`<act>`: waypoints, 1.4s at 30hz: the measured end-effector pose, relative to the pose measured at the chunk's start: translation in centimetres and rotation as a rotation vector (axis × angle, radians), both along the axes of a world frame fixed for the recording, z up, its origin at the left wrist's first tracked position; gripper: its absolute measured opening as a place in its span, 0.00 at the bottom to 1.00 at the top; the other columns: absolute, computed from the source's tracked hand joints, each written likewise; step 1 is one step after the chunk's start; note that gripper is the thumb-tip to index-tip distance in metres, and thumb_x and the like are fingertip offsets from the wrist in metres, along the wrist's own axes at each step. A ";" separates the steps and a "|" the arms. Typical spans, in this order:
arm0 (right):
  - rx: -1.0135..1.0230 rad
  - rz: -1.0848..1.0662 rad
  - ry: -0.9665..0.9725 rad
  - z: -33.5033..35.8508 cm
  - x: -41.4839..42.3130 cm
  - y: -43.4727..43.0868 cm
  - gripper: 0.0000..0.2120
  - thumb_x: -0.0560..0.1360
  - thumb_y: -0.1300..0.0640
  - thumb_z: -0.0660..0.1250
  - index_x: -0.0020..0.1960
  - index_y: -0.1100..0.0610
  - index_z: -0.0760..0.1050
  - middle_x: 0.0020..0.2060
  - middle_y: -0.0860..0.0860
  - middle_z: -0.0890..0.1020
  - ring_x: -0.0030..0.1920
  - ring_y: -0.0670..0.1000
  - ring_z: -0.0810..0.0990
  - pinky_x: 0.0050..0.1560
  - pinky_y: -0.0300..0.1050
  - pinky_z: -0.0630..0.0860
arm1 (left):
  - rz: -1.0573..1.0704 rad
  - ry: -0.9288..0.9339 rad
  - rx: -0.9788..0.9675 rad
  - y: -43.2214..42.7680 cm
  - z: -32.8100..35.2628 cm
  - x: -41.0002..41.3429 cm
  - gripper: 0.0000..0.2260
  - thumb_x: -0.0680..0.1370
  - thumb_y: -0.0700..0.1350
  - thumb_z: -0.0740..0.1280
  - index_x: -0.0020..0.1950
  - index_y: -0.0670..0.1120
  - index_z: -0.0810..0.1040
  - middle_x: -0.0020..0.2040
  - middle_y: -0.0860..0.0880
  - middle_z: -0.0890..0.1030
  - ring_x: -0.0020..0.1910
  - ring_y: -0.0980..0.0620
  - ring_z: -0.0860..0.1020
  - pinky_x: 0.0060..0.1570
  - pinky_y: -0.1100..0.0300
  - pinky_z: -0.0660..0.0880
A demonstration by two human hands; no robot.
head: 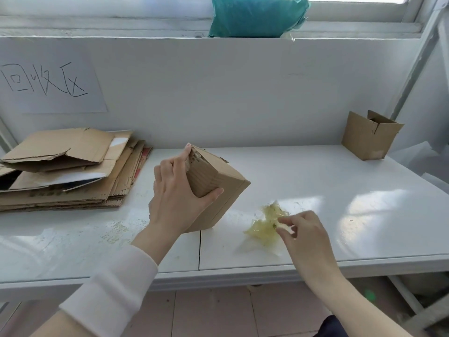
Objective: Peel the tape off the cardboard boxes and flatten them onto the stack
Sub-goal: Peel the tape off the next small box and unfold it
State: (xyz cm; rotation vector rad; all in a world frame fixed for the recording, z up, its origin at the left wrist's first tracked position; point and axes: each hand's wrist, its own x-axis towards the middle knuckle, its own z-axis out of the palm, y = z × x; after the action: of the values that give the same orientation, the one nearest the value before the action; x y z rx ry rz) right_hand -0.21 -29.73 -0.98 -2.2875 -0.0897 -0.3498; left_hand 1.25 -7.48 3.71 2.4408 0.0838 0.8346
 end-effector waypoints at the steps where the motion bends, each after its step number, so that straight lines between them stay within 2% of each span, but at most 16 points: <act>1: -0.038 0.003 -0.056 -0.4 0.7 0.2 0.07 0.75 0.61 0.66 0.51 0.58 0.78 0.47 0.50 0.72 0.46 0.48 0.70 0.46 0.33 0.66 | -0.002 -0.004 0.000 -0.1 0.0 -0.1 0.46 0.64 0.58 0.74 0.75 0.52 0.54 0.62 0.47 0.65 0.64 0.48 0.60 0.65 0.57 0.58; 5: -0.159 -0.034 -0.199 -1.4 3.1 1.1 0.06 0.70 0.65 0.70 0.46 0.58 0.76 0.49 0.52 0.66 0.49 0.49 0.63 0.45 0.34 0.69 | -0.005 -0.018 0.014 -0.1 0.1 -0.2 0.46 0.63 0.59 0.74 0.75 0.52 0.55 0.62 0.47 0.66 0.64 0.48 0.60 0.65 0.57 0.58; 8: -0.372 -0.013 -0.305 -2.9 4.4 1.8 0.12 0.62 0.66 0.76 0.42 0.56 0.79 0.51 0.53 0.64 0.53 0.55 0.62 0.47 0.48 0.72 | 0.001 0.008 0.007 -0.1 0.1 -0.4 0.46 0.63 0.60 0.73 0.75 0.53 0.54 0.63 0.48 0.65 0.65 0.48 0.60 0.65 0.55 0.59; 10: -0.450 -0.009 -0.281 -3.6 4.9 2.2 0.12 0.65 0.62 0.75 0.47 0.53 0.80 0.55 0.54 0.64 0.57 0.57 0.62 0.51 0.53 0.71 | 0.002 0.024 -0.003 0.1 0.2 -0.5 0.46 0.63 0.61 0.72 0.75 0.54 0.54 0.63 0.48 0.65 0.66 0.48 0.60 0.66 0.55 0.59; 13: -0.349 0.023 -0.047 -2.9 5.7 1.8 0.18 0.78 0.59 0.58 0.67 0.52 0.68 0.65 0.55 0.66 0.64 0.57 0.64 0.61 0.49 0.63 | 0.006 0.026 0.010 0.6 0.1 -0.7 0.47 0.61 0.66 0.68 0.75 0.53 0.54 0.63 0.48 0.65 0.66 0.48 0.60 0.66 0.55 0.58; 15: -0.204 0.018 0.034 -1.4 6.9 1.0 0.17 0.80 0.61 0.53 0.67 0.59 0.67 0.63 0.55 0.69 0.62 0.56 0.69 0.60 0.46 0.65 | 0.009 0.032 -0.011 0.7 0.1 -0.8 0.46 0.62 0.63 0.71 0.75 0.53 0.54 0.63 0.47 0.64 0.65 0.49 0.59 0.66 0.55 0.59; 19: -0.312 0.023 0.062 0.9 8.8 0.0 0.09 0.77 0.64 0.62 0.54 0.62 0.78 0.51 0.53 0.67 0.55 0.57 0.74 0.49 0.39 0.67 | 0.020 0.046 -0.022 0.5 -0.1 -0.6 0.45 0.64 0.60 0.73 0.75 0.53 0.53 0.63 0.48 0.64 0.66 0.49 0.59 0.65 0.55 0.58; 21: -0.459 0.042 0.044 1.5 9.0 -0.2 0.08 0.75 0.60 0.67 0.53 0.59 0.79 0.50 0.51 0.63 0.58 0.55 0.69 0.49 0.39 0.66 | 0.010 0.039 -0.006 0.4 -0.1 -0.6 0.46 0.63 0.60 0.73 0.75 0.53 0.54 0.63 0.47 0.65 0.65 0.48 0.59 0.66 0.57 0.57; 23: -0.555 0.031 0.011 2.1 9.3 -0.5 0.16 0.71 0.55 0.71 0.57 0.57 0.73 0.54 0.54 0.62 0.61 0.56 0.62 0.56 0.42 0.65 | 0.006 0.036 -0.014 0.2 0.1 -0.7 0.45 0.64 0.59 0.74 0.75 0.52 0.54 0.63 0.47 0.65 0.65 0.49 0.59 0.66 0.56 0.57; 26: -0.323 0.036 -0.068 3.3 9.0 0.1 0.17 0.71 0.55 0.70 0.57 0.59 0.71 0.58 0.56 0.63 0.62 0.56 0.63 0.63 0.45 0.63 | 0.020 0.049 -0.043 0.2 0.2 -0.9 0.45 0.64 0.58 0.74 0.75 0.53 0.54 0.64 0.47 0.64 0.65 0.49 0.59 0.66 0.55 0.57; 29: -0.011 0.153 -0.167 4.0 6.6 2.7 0.13 0.73 0.52 0.68 0.54 0.57 0.75 0.52 0.50 0.71 0.53 0.50 0.73 0.57 0.47 0.73 | 0.039 0.055 -0.105 -0.1 0.6 -0.7 0.45 0.65 0.58 0.74 0.75 0.53 0.53 0.65 0.47 0.63 0.67 0.49 0.58 0.67 0.55 0.57; 31: 0.102 0.268 -0.098 3.9 4.3 5.0 0.23 0.70 0.46 0.69 0.61 0.54 0.71 0.55 0.47 0.73 0.53 0.46 0.75 0.55 0.48 0.75 | 0.018 0.065 -0.223 -0.4 1.3 -0.7 0.42 0.67 0.58 0.73 0.74 0.54 0.53 0.65 0.48 0.63 0.68 0.51 0.56 0.66 0.56 0.57; 33: 0.243 0.387 0.025 3.7 2.5 7.1 0.36 0.66 0.40 0.71 0.70 0.49 0.63 0.62 0.43 0.69 0.62 0.43 0.71 0.61 0.49 0.73 | -0.082 0.080 -0.415 -0.6 1.8 -0.6 0.38 0.69 0.64 0.66 0.74 0.54 0.56 0.64 0.49 0.64 0.70 0.52 0.57 0.66 0.59 0.55; 36: 0.422 0.443 0.034 4.0 1.8 9.4 0.41 0.61 0.37 0.71 0.69 0.42 0.59 0.66 0.41 0.69 0.68 0.41 0.66 0.64 0.51 0.71 | -0.244 0.111 -0.568 -0.3 2.6 -0.7 0.41 0.64 0.77 0.51 0.71 0.57 0.64 0.66 0.50 0.69 0.70 0.51 0.63 0.71 0.49 0.59; 40: 0.508 0.383 0.001 4.8 2.0 10.0 0.37 0.65 0.53 0.75 0.69 0.42 0.61 0.59 0.33 0.73 0.61 0.38 0.72 0.59 0.45 0.76 | -0.335 0.085 -0.562 0.4 4.2 -1.8 0.20 0.67 0.71 0.47 0.49 0.69 0.73 0.55 0.55 0.74 0.56 0.59 0.73 0.63 0.51 0.70; 42: 0.514 0.419 0.008 5.0 1.8 10.0 0.31 0.69 0.59 0.71 0.65 0.39 0.64 0.52 0.28 0.75 0.58 0.37 0.75 0.54 0.37 0.76 | -0.322 0.091 -0.527 0.9 4.1 -1.9 0.28 0.67 0.71 0.49 0.61 0.62 0.71 0.59 0.55 0.73 0.56 0.61 0.73 0.62 0.53 0.70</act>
State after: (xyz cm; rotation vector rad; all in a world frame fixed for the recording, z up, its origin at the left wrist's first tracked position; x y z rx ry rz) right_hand 1.55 -19.72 4.06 -1.7077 -0.4182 -0.1221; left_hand -0.68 -6.58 7.84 1.9246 -0.0508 0.4811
